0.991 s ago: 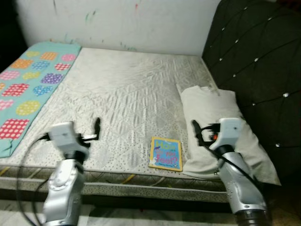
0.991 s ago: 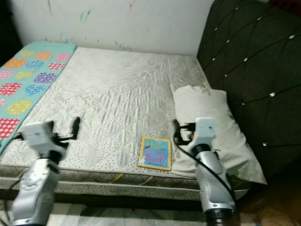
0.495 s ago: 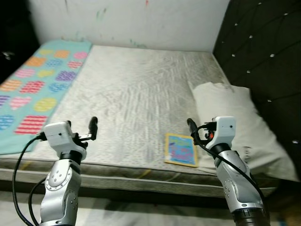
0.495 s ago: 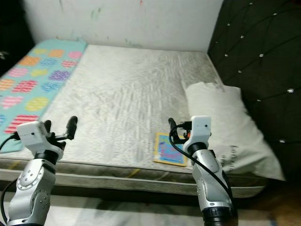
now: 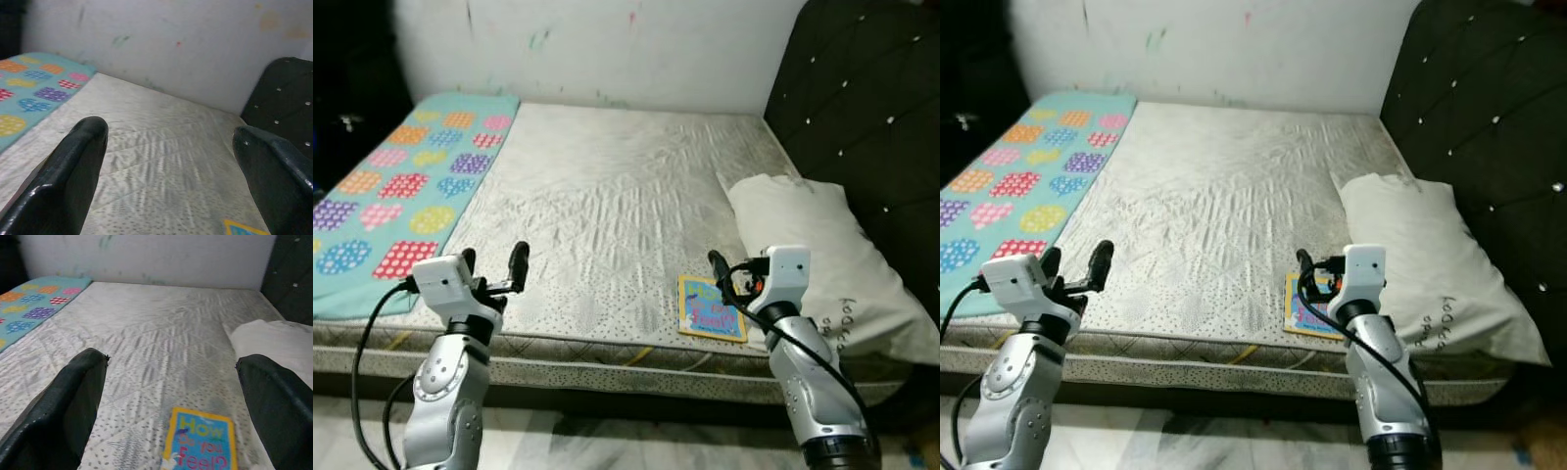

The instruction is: Clean up the room

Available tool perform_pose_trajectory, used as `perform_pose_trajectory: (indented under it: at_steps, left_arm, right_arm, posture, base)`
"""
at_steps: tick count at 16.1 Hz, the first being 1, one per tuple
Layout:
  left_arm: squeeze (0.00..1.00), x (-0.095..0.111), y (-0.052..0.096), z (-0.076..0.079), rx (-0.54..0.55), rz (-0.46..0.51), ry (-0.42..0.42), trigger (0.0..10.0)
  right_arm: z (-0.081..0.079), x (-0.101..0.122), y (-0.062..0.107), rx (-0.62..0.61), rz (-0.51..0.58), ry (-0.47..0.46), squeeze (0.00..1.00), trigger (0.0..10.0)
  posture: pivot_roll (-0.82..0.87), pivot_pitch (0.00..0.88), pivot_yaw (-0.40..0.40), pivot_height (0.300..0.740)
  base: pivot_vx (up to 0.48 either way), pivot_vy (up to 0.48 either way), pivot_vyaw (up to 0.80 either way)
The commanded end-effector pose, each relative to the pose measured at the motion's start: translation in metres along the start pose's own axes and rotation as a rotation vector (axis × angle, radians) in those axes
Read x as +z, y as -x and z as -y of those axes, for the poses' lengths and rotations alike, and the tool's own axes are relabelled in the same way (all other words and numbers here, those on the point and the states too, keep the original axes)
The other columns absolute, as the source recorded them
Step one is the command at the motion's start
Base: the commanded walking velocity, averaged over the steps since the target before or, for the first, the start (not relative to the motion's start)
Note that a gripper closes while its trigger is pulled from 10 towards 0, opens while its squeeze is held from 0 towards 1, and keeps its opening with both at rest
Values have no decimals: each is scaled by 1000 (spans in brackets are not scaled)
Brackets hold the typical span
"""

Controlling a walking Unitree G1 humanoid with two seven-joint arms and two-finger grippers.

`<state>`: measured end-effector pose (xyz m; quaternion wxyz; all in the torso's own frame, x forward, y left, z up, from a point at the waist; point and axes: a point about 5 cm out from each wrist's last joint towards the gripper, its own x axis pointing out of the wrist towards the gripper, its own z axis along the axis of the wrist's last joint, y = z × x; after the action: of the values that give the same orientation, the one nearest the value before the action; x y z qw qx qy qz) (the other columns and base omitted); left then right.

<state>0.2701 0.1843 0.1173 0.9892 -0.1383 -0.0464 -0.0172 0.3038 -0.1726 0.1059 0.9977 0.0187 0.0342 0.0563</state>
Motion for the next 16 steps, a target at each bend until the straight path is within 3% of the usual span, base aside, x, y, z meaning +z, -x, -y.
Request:
perform_pose_trajectory:
  at_steps: [1, 8, 16]
  left_arm:
    - [0, 3, -1, 6, -29, 14, 4, 10000]
    - [0, 3, -2, 7, -32, 9, 9, 10000]
    - [0, 2, -3, 7, -21, -8, 8, 10000]
  right_arm:
    - [4, 5, 0, -9, 16, 7, 0, 10000]
    - [3, 5, -2, -11, 14, 5, 0, 10000]
    - [3, 3, -1, -17, 12, 2, 0, 10000]
  posture:
    - [-65, 0, -11, 740]
    - [-66, 0, -10, 740]
    - [-63, 0, -2, 740]
  base:
    - [356, 0, 0]
    - [347, 0, 0]
    - [0, 0, 0]
